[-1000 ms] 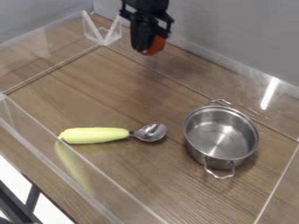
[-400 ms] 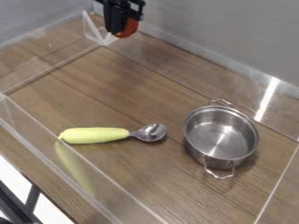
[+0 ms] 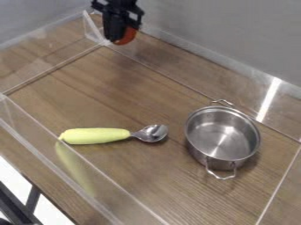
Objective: Move mushroom to the left side of the table
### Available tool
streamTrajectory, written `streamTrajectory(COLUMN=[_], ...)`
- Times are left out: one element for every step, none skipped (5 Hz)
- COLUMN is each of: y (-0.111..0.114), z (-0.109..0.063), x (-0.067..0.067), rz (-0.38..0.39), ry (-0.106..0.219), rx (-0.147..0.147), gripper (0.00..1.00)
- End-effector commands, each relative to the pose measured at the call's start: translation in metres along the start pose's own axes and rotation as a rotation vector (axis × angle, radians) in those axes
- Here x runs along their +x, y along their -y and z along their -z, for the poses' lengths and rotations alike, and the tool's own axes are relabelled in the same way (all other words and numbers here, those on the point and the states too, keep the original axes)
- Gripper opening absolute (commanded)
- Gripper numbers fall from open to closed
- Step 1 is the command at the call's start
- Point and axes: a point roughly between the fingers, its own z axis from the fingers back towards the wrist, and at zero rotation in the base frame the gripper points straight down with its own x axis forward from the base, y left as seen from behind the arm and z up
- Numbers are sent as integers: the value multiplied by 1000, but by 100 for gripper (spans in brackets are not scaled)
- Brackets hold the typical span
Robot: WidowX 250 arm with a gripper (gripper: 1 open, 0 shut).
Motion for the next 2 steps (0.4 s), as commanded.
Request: streamTrajectory(y=[-3,0], z=[-7,3], x=[-4,-6], rz=[-17,-21], ry=[27,17], rx=[37,42], gripper=[0,0])
